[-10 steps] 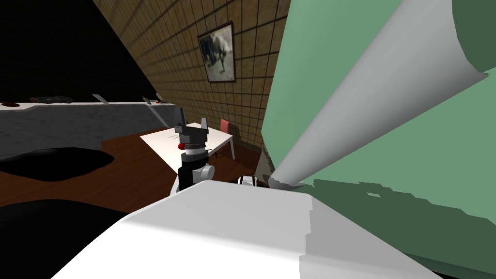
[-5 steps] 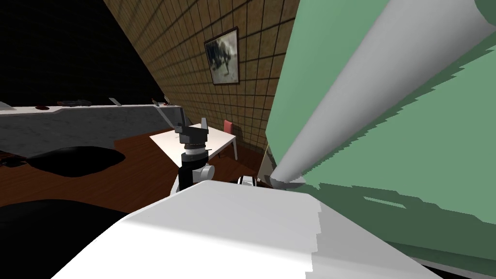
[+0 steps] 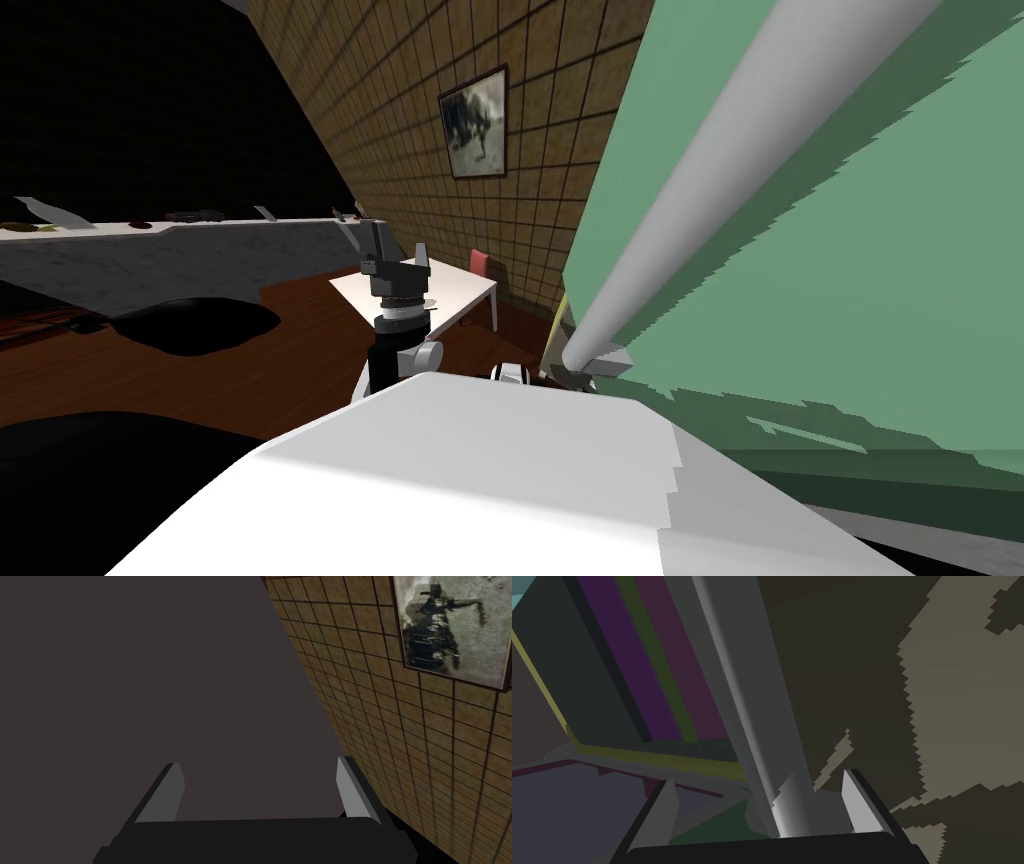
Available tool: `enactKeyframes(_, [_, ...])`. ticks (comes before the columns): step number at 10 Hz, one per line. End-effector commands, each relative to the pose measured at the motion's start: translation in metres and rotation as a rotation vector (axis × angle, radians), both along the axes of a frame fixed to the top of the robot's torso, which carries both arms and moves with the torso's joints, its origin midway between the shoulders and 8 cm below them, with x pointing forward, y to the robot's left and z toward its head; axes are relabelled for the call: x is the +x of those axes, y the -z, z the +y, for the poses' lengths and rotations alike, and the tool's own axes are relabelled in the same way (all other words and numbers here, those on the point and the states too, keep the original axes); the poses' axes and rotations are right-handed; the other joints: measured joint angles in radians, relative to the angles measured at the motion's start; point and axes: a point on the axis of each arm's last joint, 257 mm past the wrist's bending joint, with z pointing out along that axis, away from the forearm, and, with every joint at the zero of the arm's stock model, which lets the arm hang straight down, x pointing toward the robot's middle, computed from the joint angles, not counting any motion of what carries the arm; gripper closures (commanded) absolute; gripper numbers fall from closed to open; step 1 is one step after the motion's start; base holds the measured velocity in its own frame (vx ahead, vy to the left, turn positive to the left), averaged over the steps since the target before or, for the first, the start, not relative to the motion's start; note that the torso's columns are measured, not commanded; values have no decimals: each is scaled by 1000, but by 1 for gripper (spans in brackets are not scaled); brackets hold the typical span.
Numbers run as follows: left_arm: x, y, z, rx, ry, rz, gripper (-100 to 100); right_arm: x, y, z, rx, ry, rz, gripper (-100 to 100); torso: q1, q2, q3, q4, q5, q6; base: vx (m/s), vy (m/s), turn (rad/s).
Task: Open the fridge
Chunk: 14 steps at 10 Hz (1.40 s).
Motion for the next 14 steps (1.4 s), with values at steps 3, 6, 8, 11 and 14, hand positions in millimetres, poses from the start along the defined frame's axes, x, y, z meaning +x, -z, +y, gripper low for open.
enactKeyframes(3, [0,0,0,0,0,0,0,32,-8,5,32,-40,-19,-100,0,-5,-6,0,2,-3,6,57,48])
enactKeyframes(6, [0,0,0,0,0,0,0,38,-10,7,37,-50,-22,-100,1,-9,-10,-1,4,-3,18,65,15])
enactKeyframes(8, [0,0,0,0,0,0,0,33,-4,-1,7,-35,14,-100,1,-13,-16,-2,6,-6,-2,24,47])
enactKeyframes(11, [0,0,0,0,0,0,0,27,2,-8,-23,-20,50,-100,2,-11,-14,-1,6,-5,-2,1,1])
enactKeyframes(14, [0,0,0,0,0,0,0,38,-10,7,37,-50,-22,-100,0,-8,-7,-2,1,-5,2,-3,-7])
